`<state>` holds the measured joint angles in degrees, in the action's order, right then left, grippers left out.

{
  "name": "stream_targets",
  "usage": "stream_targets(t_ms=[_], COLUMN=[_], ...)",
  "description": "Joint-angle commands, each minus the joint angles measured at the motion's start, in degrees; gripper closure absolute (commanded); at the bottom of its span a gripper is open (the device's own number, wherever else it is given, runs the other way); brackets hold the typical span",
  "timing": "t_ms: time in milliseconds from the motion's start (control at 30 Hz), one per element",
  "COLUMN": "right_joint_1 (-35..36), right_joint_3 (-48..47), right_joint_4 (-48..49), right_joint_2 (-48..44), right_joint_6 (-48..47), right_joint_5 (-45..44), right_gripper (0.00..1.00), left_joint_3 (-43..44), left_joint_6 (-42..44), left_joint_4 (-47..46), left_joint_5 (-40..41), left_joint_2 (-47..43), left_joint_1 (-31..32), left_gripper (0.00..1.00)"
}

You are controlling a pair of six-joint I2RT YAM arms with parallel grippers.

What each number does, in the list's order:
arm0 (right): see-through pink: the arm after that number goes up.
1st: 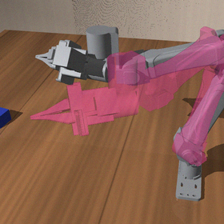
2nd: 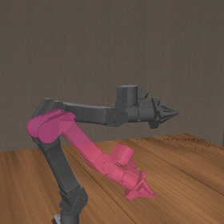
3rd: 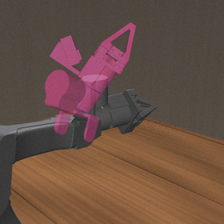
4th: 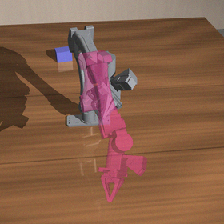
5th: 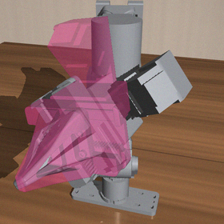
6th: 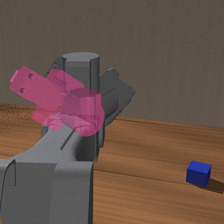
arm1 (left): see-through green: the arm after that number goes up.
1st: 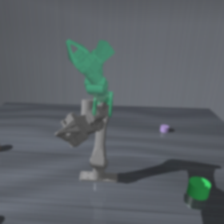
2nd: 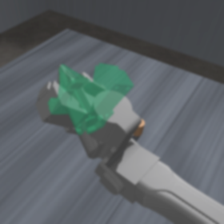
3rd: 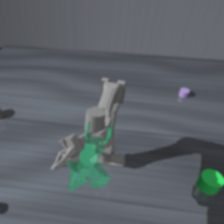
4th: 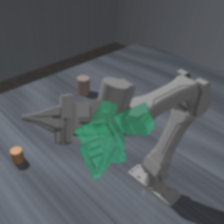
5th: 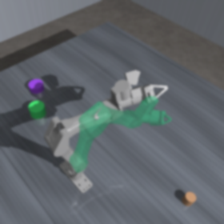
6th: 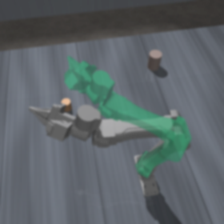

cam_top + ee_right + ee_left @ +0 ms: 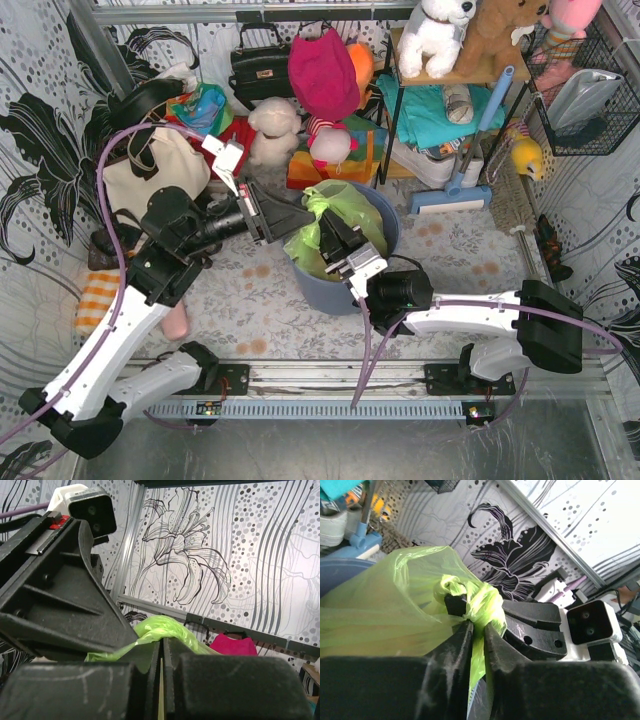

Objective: Tie the trash bag

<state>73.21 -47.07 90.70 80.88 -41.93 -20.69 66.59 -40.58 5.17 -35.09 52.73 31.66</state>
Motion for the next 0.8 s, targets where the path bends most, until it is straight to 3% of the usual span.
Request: stream_targets(t_ms=[0, 167, 367, 467, 533, 600, 767], right_joint_1=[0.20, 0.18, 0.20, 0.18, 0.18, 0.22, 0.18], right_joint_3=[-2.13, -2.22, -2.97, -3.04, -2.95, -2.73, -2.25], right_joint_4=[6.54, 6.53, 6.34, 6.42, 6.42, 6.49, 6.51], right_joint_2=[-0.64, -0.49, 0.64, 0.70, 0.45, 0.13, -0.37], right_joint_6=[-0.90, -1.84, -3.76, -4.17, -3.98, -3.73, -3.18], right_joint_5=[1.30, 1.07, 0.41, 0.46, 0.65, 0.80, 1.02], right_gripper=[1.00, 1.00, 1.00, 1.00, 1.00, 1.00, 1.00], left_joint_3=[-2.13, -4.30, -6.40, -5.99, -3.26, 0.06, 8.00], left_joint_6=[-0.51, -2.90, -5.83, -5.30, -1.37, 3.12, 8.45], left_joint_4=[-4.86, -8.08, -11.71, -10.47, -4.10, 2.99, 12.86], left_joint_5=[-4.96, -8.95, -11.43, -12.18, -10.50, -7.25, 1.61], left_joint_2=[-1.14, -2.14, -2.43, -2.07, -1.76, -1.92, -2.17], left_joint_1=[0.43, 0.51, 0.72, 0.73, 0.75, 0.77, 0.77], left_gripper=[0.82, 0.93, 0.93, 0.86, 0.71, 0.62, 0.56])
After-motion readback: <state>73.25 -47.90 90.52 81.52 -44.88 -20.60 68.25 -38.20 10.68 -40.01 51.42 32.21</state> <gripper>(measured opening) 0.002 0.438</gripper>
